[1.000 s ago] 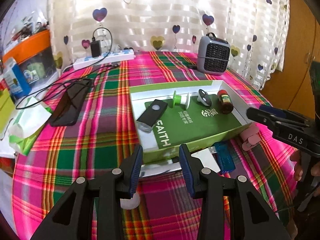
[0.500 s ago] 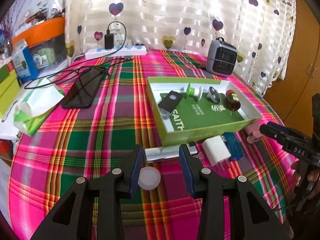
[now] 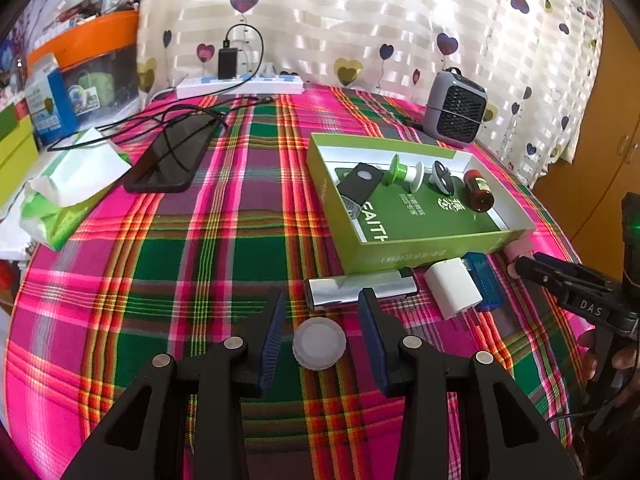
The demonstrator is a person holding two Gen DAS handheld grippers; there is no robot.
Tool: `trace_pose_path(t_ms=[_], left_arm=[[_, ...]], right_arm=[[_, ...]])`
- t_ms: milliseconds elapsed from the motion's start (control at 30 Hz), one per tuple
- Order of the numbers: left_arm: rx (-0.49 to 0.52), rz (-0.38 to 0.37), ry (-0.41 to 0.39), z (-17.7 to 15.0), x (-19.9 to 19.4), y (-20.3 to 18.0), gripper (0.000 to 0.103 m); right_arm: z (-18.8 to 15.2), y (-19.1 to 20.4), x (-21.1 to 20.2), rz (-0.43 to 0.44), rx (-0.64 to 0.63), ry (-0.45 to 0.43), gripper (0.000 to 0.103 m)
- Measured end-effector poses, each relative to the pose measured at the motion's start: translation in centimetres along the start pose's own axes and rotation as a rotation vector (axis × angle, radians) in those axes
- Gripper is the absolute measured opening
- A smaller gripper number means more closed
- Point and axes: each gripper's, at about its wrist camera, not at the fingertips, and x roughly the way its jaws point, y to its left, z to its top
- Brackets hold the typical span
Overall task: Organize rigid objects
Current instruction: 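Grasp the white round cap with the left gripper while the right grasps the pink block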
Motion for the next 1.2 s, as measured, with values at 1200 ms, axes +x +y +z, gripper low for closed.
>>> trace_pose_path(t_ms=[1200], left_arm=[[0.004,-0.045,0.053,-0.1,1.4,0.0,0.037]], right_arm=[[-0.6,1.4,0.6,0.083,-0.171,0.064,0.054]])
